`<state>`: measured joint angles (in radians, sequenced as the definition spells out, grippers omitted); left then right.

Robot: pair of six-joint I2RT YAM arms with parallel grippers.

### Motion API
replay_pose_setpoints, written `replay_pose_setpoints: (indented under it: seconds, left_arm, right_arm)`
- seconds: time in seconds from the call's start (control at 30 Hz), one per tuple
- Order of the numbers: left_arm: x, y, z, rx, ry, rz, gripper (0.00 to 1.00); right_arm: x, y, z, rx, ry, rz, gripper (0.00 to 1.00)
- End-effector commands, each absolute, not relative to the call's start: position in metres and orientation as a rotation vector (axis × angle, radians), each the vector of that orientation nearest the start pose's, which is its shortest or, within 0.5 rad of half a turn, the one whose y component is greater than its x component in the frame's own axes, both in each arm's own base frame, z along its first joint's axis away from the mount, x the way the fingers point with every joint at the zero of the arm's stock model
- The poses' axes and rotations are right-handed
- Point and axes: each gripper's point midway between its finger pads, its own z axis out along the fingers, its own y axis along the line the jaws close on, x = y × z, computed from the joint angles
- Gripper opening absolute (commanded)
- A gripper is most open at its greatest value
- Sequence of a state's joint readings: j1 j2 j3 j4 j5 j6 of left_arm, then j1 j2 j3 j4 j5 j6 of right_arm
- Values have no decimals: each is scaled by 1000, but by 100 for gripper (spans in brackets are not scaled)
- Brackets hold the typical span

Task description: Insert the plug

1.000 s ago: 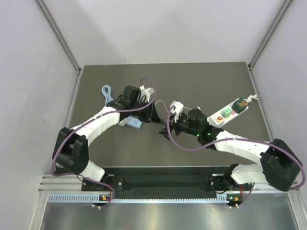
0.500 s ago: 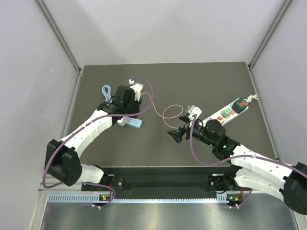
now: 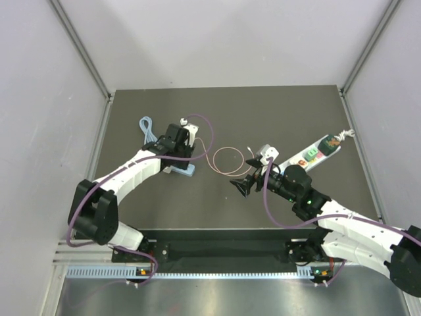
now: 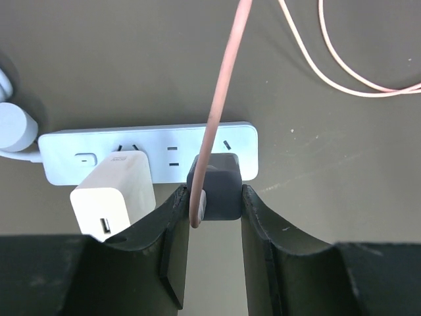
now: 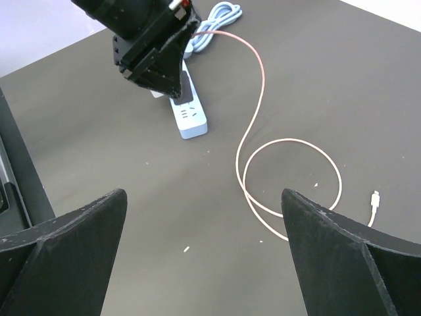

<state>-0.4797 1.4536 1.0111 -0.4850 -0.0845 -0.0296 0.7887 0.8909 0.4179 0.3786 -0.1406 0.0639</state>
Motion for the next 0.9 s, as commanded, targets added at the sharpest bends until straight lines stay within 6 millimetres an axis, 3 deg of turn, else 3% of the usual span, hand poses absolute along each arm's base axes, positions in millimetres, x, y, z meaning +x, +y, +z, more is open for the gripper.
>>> replay_pose_setpoints:
  seconds: [0.0, 0.37, 0.87]
  left_arm:
    - [323, -151, 98, 491, 2438, -105, 0]
    - [321, -155, 74, 505, 2469, -125, 0]
    - [314, -152, 70, 502, 2545, -107, 0]
  right_arm:
    - [222, 263, 213, -693, 1502, 777, 100]
    - [224, 263, 214, -692, 1501, 768, 100]
    - [227, 264, 210, -696, 1514, 760, 100]
